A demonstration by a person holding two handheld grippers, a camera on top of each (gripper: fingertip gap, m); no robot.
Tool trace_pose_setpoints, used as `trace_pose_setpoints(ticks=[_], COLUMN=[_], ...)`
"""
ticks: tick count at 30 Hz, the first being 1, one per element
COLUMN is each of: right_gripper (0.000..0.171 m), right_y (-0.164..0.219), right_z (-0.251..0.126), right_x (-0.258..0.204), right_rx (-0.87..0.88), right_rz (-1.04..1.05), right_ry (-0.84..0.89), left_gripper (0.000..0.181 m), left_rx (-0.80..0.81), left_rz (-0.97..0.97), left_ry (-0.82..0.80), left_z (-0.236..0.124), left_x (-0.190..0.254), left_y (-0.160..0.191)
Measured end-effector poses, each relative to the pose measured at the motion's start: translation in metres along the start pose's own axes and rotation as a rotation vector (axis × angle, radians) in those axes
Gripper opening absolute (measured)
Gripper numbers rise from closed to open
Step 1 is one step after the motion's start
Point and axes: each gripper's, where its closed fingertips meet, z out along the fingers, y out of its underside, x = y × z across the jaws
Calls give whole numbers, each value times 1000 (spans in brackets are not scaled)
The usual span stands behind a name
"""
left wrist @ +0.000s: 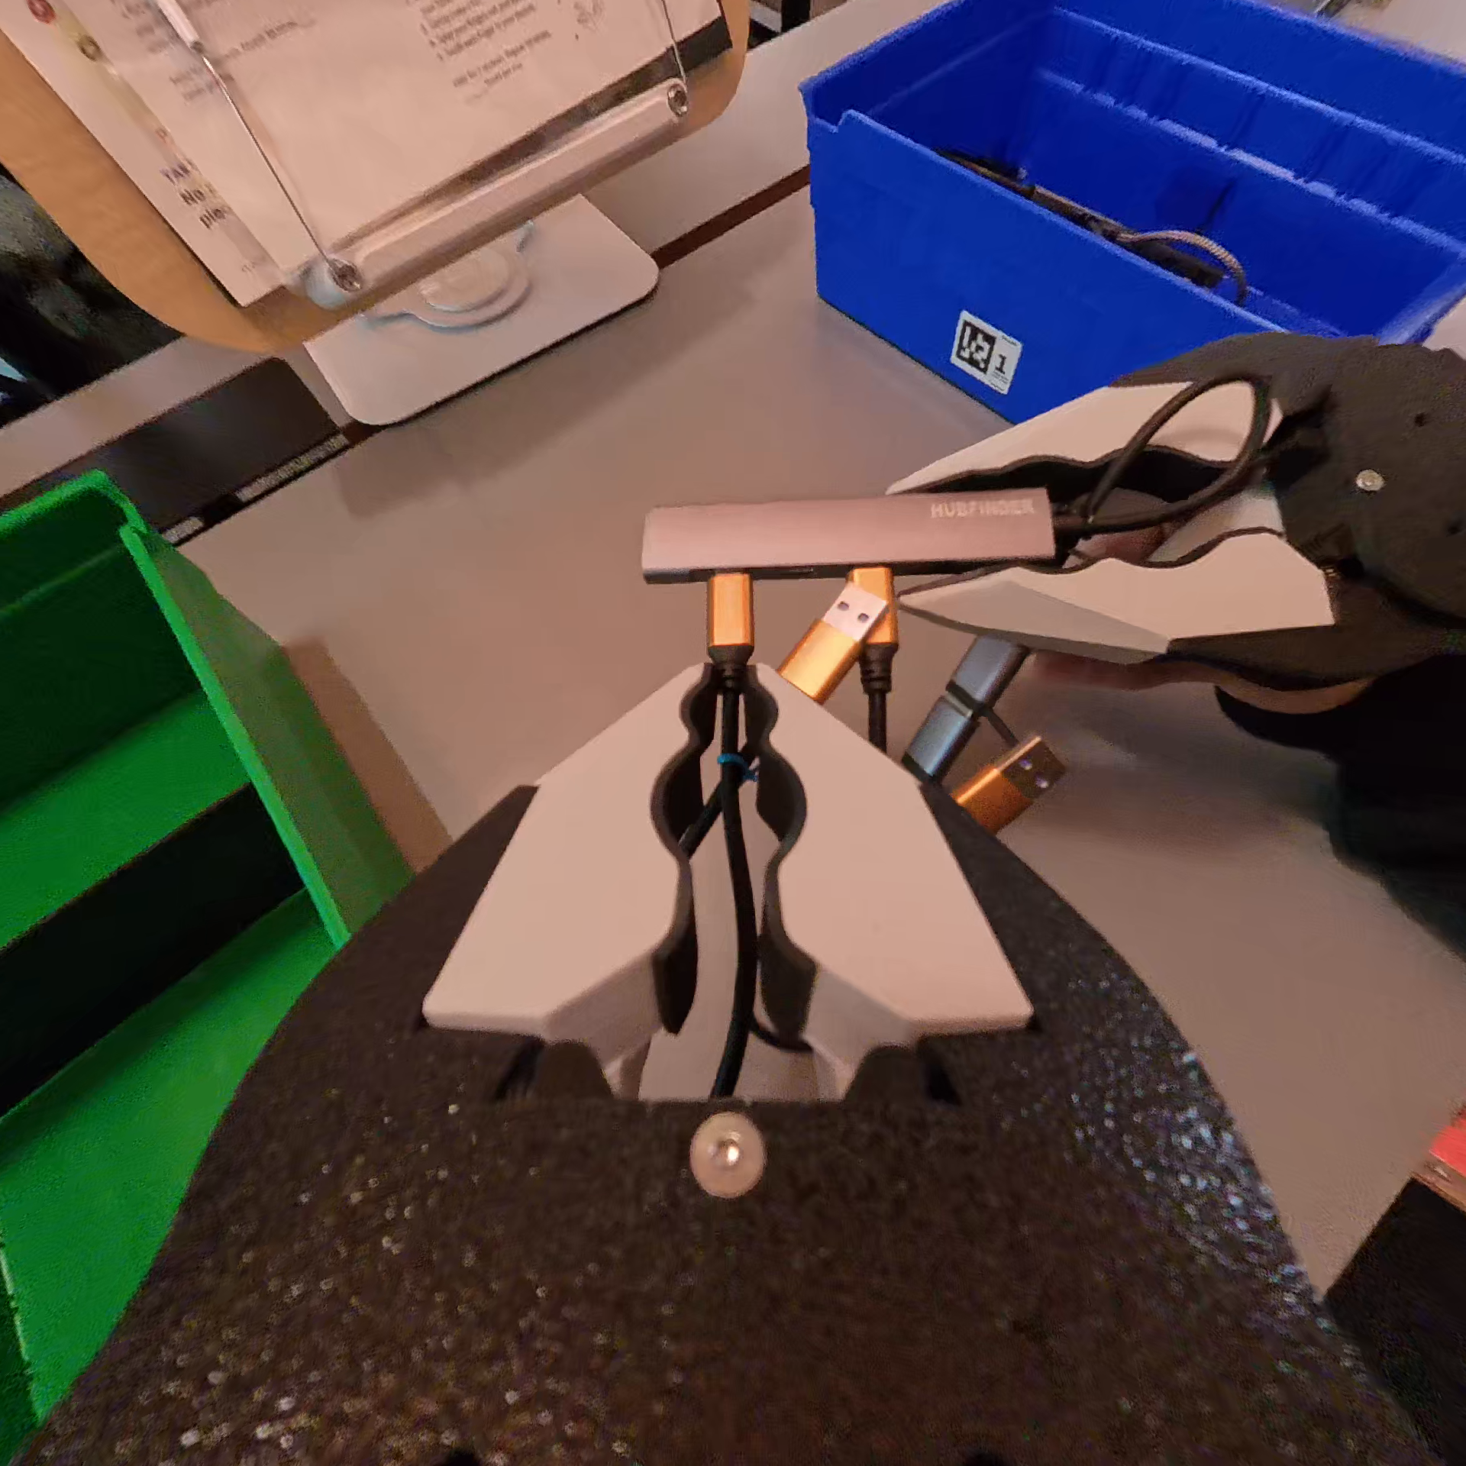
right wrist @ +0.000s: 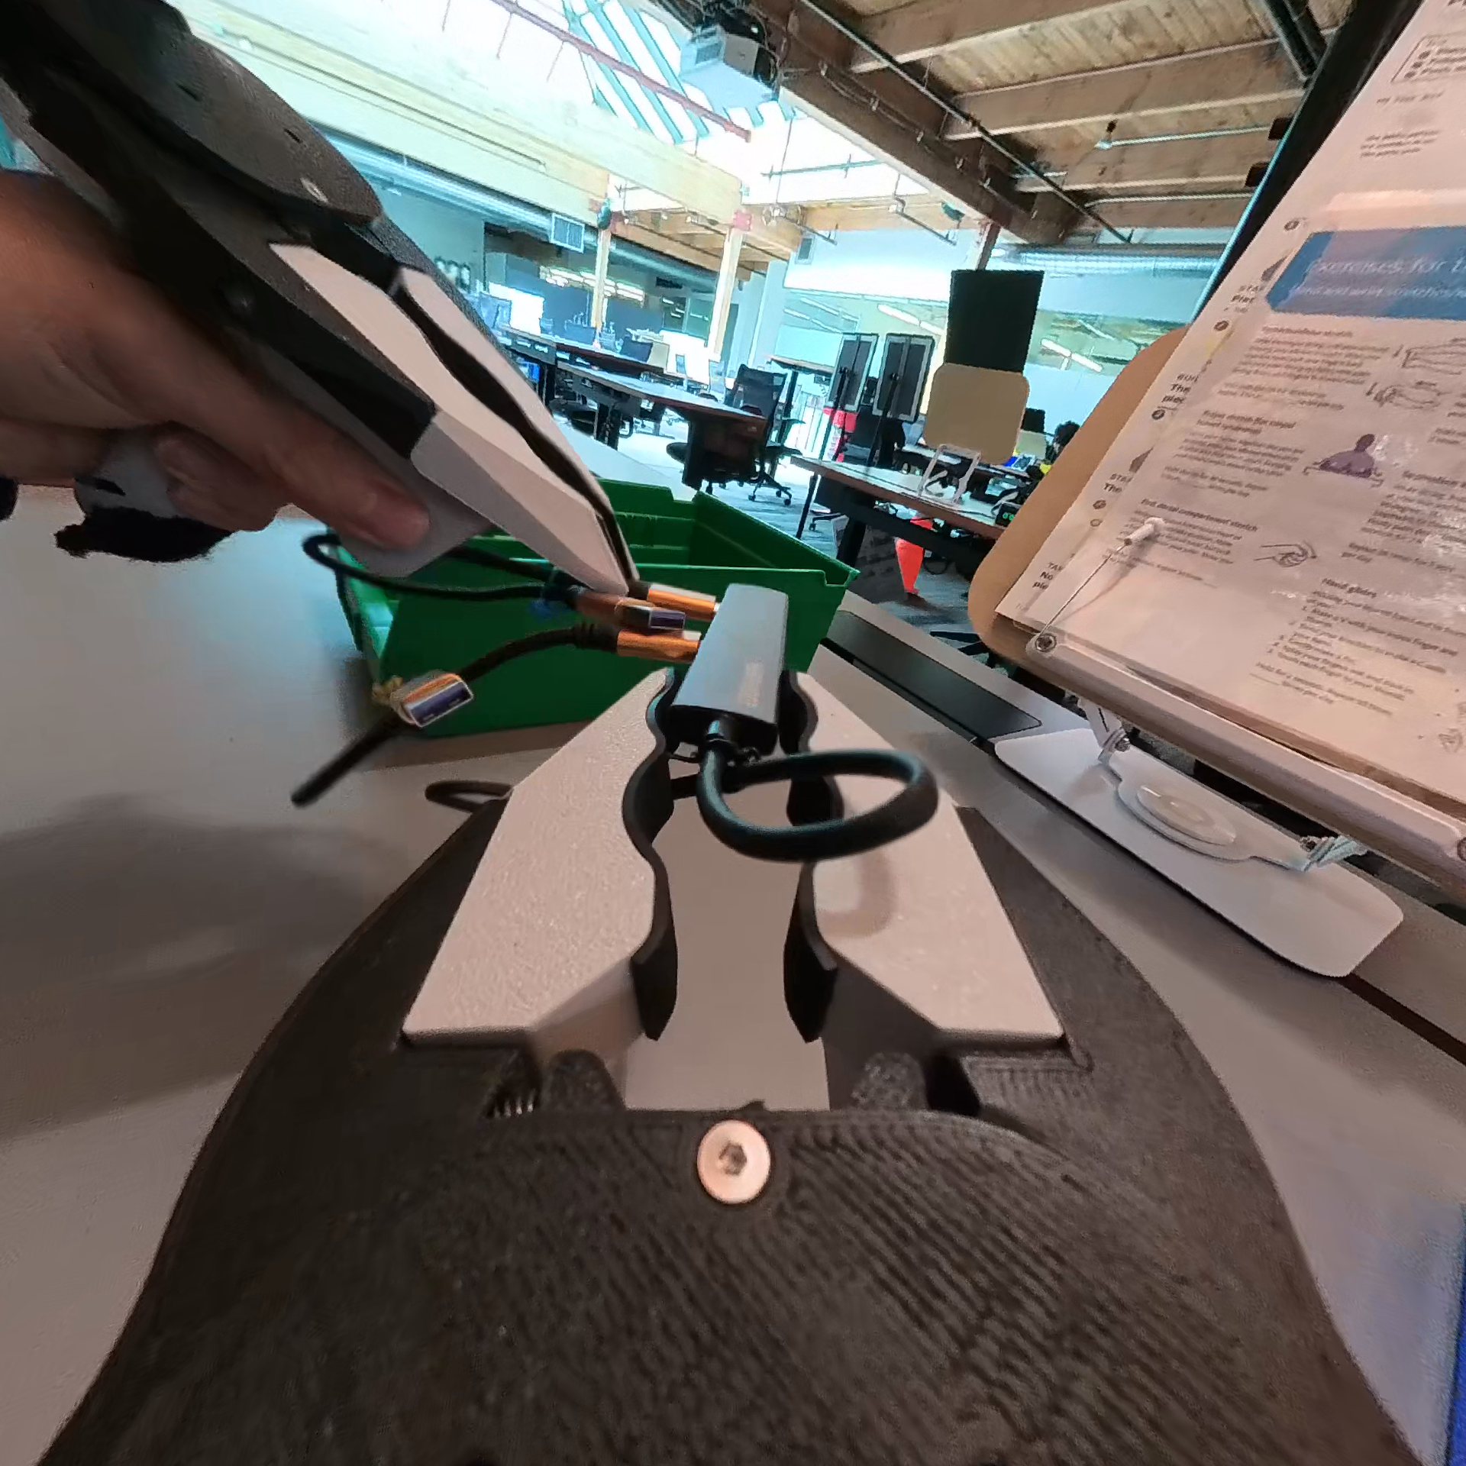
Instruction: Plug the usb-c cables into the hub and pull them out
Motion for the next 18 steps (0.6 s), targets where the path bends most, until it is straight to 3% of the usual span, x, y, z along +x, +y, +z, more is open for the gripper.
trace_pose_setpoints(ticks=[11,18], right_gripper=[25,22], right_y=[2,-15], right_z=[1,-6], right_x=[2,13], right_rx=[11,162], right_rz=[35,131], right_ry=[1,51], left_gripper=[4,4], left_rx=[59,196], left_rz=[32,23], left_ry=[4,16], left_z=[1,-5], left_x=[-1,8], left_y=[-6,-20])
